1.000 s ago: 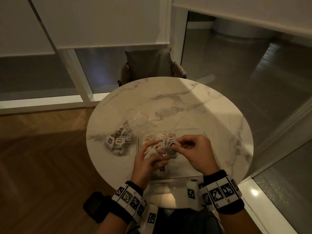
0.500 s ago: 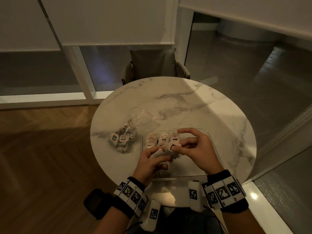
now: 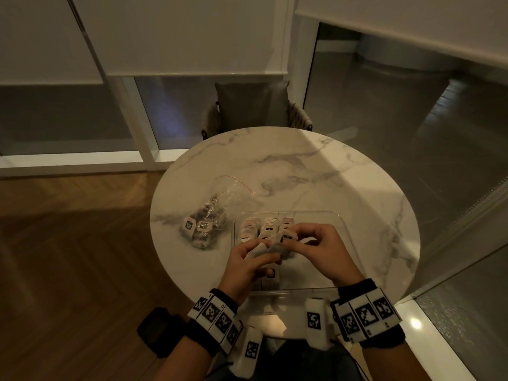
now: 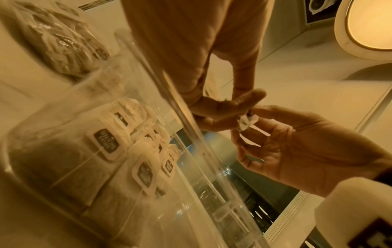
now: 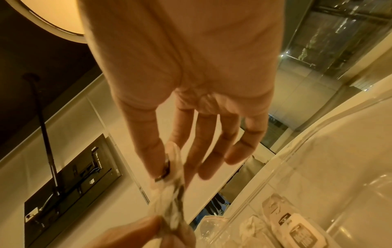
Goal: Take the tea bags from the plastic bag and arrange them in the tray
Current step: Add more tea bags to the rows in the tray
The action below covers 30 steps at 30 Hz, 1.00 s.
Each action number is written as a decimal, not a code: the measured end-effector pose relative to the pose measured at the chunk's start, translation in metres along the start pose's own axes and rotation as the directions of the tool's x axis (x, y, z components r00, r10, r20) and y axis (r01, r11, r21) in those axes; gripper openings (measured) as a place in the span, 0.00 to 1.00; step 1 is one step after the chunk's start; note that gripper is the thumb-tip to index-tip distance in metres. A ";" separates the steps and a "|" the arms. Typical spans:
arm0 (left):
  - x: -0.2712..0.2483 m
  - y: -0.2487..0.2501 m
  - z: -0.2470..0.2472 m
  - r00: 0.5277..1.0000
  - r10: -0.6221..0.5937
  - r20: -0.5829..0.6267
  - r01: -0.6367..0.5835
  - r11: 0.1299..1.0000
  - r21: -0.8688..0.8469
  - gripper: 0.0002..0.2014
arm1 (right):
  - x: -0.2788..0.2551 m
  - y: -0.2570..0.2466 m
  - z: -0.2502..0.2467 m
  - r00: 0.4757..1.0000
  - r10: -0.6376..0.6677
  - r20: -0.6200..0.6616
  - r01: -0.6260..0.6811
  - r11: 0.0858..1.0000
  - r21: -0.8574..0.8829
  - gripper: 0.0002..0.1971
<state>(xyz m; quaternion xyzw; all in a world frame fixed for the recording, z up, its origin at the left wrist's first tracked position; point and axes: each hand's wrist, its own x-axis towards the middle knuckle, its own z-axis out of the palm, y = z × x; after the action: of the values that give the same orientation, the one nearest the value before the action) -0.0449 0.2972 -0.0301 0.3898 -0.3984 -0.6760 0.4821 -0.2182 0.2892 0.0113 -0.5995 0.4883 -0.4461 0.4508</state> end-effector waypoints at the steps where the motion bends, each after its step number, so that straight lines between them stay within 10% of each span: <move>1: 0.000 0.000 0.000 1.000 -0.001 -0.004 0.001 1.000 -0.004 0.06 | 0.000 -0.001 0.000 1.000 0.011 0.002 -0.011 0.999 0.037 0.11; 15: -0.002 -0.001 0.004 0.997 0.022 -0.077 -0.022 1.000 0.005 0.06 | 0.000 0.007 0.006 0.985 0.037 -0.168 -0.048 0.997 -0.058 0.05; 30: -0.002 -0.003 0.004 0.991 0.093 -0.097 -0.087 0.994 0.068 0.05 | -0.002 0.001 0.008 0.998 0.060 -0.023 -0.061 0.998 -0.014 0.05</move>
<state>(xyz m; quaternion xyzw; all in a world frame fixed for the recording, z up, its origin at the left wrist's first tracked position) -0.0487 0.3008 -0.0313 0.4201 -0.4122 -0.6201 0.5187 -0.2106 0.2918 0.0089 -0.5828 0.5145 -0.4352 0.4541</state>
